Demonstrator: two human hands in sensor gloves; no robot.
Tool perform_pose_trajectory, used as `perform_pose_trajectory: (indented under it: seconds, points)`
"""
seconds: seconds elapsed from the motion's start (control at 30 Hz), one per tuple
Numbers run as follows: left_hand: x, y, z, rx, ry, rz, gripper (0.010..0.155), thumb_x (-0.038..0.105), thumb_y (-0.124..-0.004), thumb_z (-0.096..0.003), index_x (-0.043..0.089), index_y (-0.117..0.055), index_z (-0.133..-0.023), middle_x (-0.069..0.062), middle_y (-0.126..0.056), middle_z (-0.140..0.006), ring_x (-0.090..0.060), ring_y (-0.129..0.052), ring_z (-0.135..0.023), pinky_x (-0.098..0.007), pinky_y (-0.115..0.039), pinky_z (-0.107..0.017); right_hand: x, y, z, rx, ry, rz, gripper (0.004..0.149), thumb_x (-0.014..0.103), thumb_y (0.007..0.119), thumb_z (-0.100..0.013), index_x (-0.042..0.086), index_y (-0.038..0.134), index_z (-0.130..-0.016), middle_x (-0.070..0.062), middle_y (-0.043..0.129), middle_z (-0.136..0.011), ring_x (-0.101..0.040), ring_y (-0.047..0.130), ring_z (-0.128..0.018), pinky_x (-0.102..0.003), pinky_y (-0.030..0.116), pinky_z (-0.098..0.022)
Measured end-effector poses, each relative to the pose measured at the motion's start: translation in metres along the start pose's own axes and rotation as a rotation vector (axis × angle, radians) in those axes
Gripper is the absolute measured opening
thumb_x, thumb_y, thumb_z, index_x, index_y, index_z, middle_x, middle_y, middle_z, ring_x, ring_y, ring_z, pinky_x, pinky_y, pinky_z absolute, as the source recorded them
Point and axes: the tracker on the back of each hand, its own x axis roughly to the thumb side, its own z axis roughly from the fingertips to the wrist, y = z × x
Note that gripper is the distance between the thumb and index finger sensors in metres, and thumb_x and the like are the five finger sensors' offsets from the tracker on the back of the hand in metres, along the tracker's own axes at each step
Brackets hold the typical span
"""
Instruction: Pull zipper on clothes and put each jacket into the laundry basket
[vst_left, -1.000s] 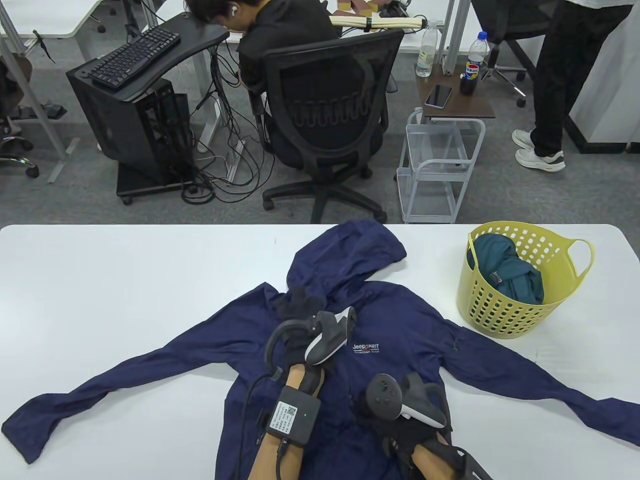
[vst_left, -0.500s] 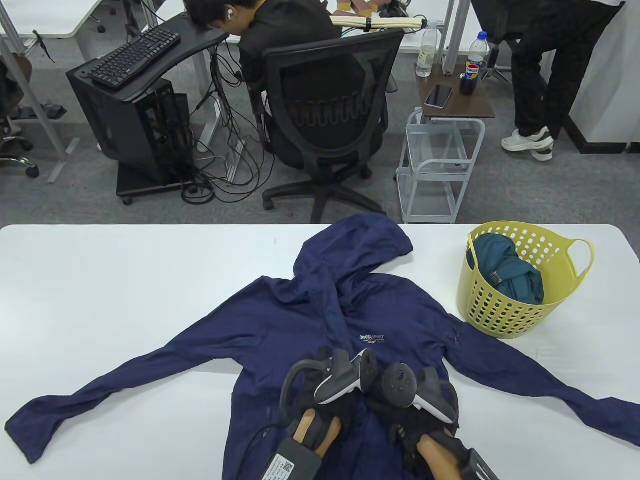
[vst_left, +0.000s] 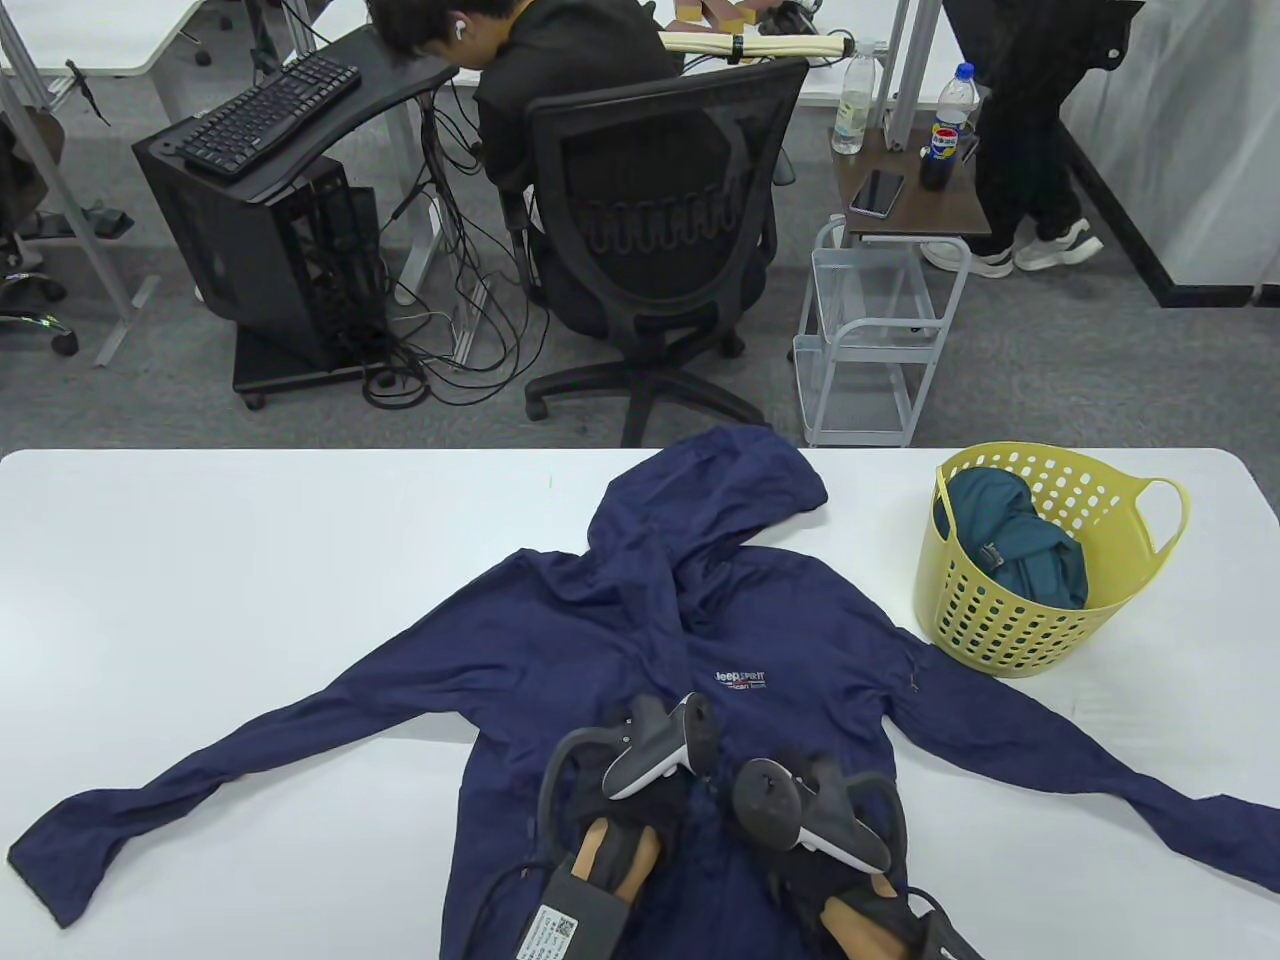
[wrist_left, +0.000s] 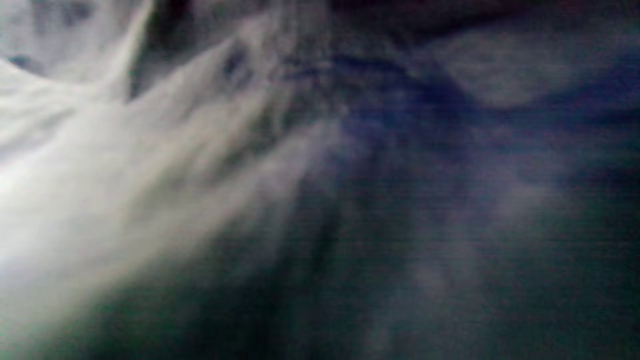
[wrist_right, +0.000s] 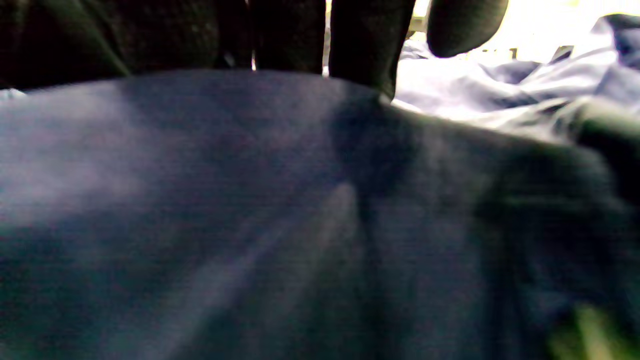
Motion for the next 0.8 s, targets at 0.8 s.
perform_pose_trajectory:
  seconds: [0.8]
  points:
    - [-0.030, 0.002, 0.004, 0.075, 0.047, 0.086, 0.059, 0.039, -0.062, -0.0440, 0.064, -0.041, -0.093, 0.008, -0.044, -0.118, -0.040, -0.055, -0.105, -0.066, -0.060, -0.066, 0.016, 0.007, 0.001, 0.158, -0.105, -0.047, 0.044, 0.045, 0.076, -0.048, 0.031, 0.085, -0.089, 0.003, 0.081, -0.106, -0.037, 0.080, -0.095, -0.060, 0.065, -0.068]
